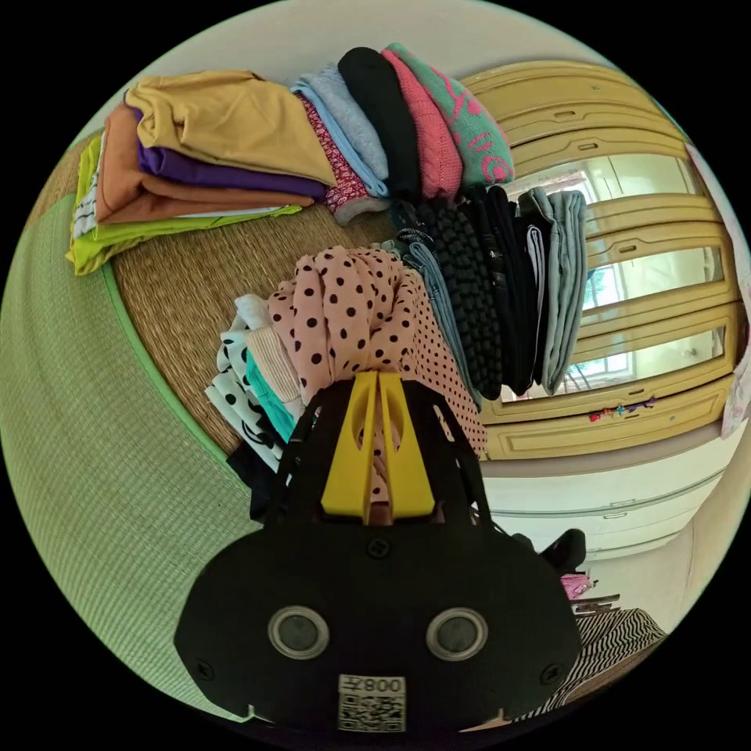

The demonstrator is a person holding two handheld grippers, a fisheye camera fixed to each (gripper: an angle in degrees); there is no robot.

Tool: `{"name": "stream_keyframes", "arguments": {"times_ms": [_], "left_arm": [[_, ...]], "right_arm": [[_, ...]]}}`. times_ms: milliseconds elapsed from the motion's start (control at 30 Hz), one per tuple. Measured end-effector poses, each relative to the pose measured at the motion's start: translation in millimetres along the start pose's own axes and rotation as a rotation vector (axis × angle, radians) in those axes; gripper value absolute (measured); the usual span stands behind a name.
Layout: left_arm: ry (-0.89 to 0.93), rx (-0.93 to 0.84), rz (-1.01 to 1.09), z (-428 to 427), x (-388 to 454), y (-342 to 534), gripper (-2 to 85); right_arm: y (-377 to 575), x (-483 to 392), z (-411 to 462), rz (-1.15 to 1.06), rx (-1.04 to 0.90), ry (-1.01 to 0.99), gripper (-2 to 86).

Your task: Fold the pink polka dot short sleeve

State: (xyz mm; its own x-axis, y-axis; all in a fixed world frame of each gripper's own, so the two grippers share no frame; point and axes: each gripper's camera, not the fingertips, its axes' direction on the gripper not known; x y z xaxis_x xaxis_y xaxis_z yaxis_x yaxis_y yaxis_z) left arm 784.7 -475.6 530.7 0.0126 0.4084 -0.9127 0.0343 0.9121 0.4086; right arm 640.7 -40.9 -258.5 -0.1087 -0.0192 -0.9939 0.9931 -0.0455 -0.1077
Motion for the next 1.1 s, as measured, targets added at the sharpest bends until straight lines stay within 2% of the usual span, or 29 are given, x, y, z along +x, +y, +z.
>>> {"name": "stream_keyframes", "arguments": {"times_ms": [200, 267, 367, 500, 600, 667, 767, 933, 1100], "left_arm": [[0.117, 0.071, 0.007, -27.0, -17.9, 24.7, 0.3], [0.164, 0.114, 0.037, -41.8, -19.4, 36.4, 0.2], [0.173, 0.074, 0.009, -52.9, -28.6, 48.4, 0.2], [0.234, 0.168, 0.134, -96.5, -22.0, 87.1, 0.2], [0.09, 0.193, 0.246, -133.8, -18.9, 140.6, 0.1], [-0.139, 0.149, 0.278, -150.2, -22.1, 185.7, 0.2], [-0.364, 0.034, 0.246, -152.9, -36.2, 231.4, 0.2], [-0.485, -0.064, 0.23, -150.3, -49.2, 281.8, 0.2], [-0.452, 0.024, 0.225, -172.2, -45.8, 310.3, 0.2]], "right_arm": [[20.5, -53.7, 14.7, -0.081, 0.063, 0.24, 0.1], [23.7, -56.6, 13.5, -0.052, 0.075, 0.227, 0.1], [25.7, -53.7, 5.2, -0.016, 0.076, 0.164, 0.1], [32.8, -46.5, -33.1, 0.043, 0.157, 0.095, 0.2], [38.0, -48.0, -62.6, 0.037, 0.263, 0.046, 0.4], [33.8, -53.4, -72.7, 0.007, 0.313, -0.015, 0.6], [11.0, -67.7, -75.2, -0.052, 0.373, -0.147, 1.5], [-59.9, -99.0, -47.3, -0.143, 0.409, -0.198, 2.9], [-167.2, -115.7, 12.5, -0.169, 0.324, -0.22, 4.2]]}}
